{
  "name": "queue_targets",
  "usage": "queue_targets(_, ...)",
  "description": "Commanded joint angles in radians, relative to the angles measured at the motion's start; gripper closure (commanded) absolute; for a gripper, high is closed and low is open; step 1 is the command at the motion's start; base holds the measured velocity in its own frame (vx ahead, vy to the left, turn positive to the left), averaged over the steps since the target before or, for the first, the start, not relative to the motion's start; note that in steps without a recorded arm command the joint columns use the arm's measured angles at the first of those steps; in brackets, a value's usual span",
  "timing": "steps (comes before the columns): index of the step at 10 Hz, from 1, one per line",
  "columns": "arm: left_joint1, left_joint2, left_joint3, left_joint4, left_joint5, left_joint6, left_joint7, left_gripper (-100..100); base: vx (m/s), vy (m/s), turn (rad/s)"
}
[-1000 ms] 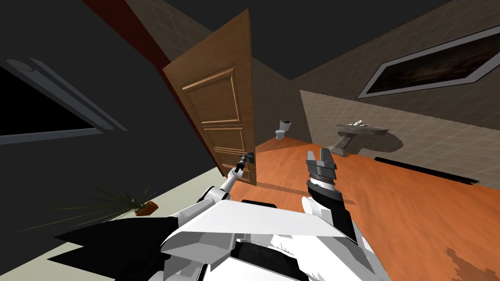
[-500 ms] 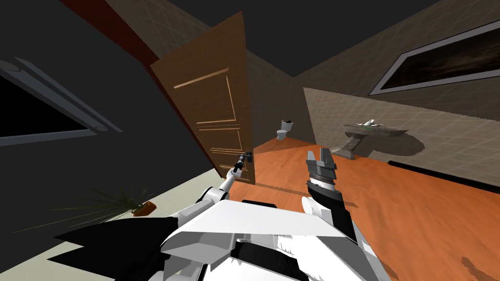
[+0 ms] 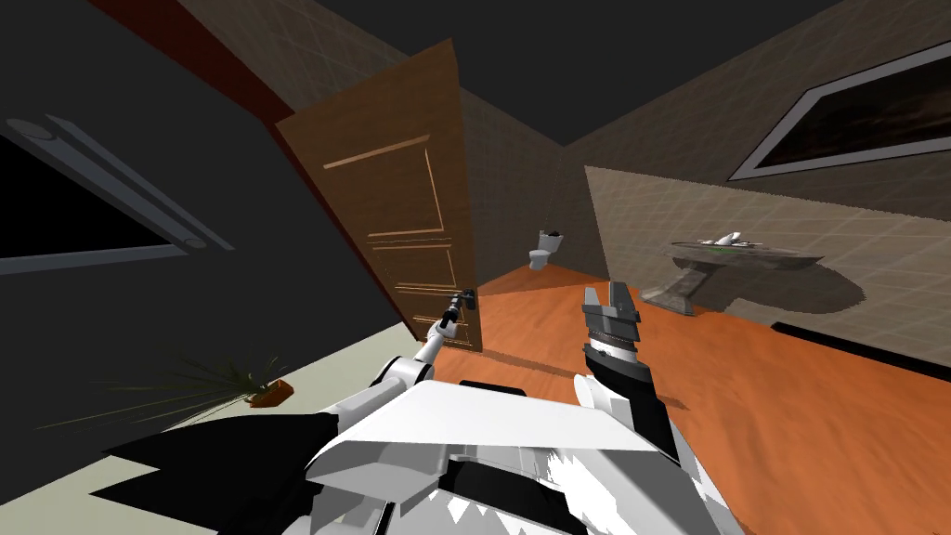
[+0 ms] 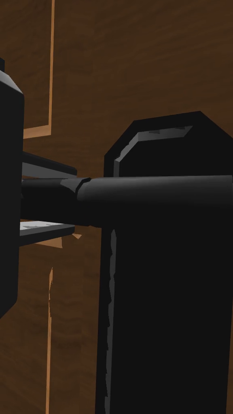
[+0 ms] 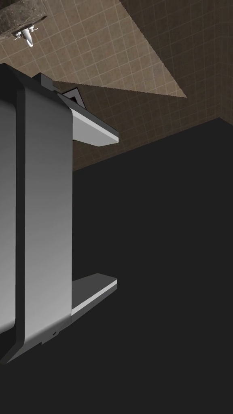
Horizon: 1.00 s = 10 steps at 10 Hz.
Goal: Push the door open
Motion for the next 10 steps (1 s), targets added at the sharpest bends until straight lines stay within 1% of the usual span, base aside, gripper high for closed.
queue_targets(1, 0.002, 0.009, 0.025, -0.015, 0.006, 0.002, -0.013, 100, 0.146, -0.130, 0.049)
queue_targets(4, 0.004, 0.018, 0.063, -0.011, 0.017, 0.003, -0.030, 100, 0.167, -0.163, 0.082)
queue_targets(8, 0.006, 0.027, 0.102, -0.007, 0.028, 0.004, -0.047, 100, 0.151, -0.121, 0.059)
queue_targets(9, 0.007, 0.029, 0.109, -0.006, 0.030, 0.004, -0.050, 100, 0.159, -0.107, 0.054)
queue_targets(10, 0.008, 0.030, 0.106, 0.004, 0.029, 0.002, -0.048, 100, 0.071, -0.039, 0.041)
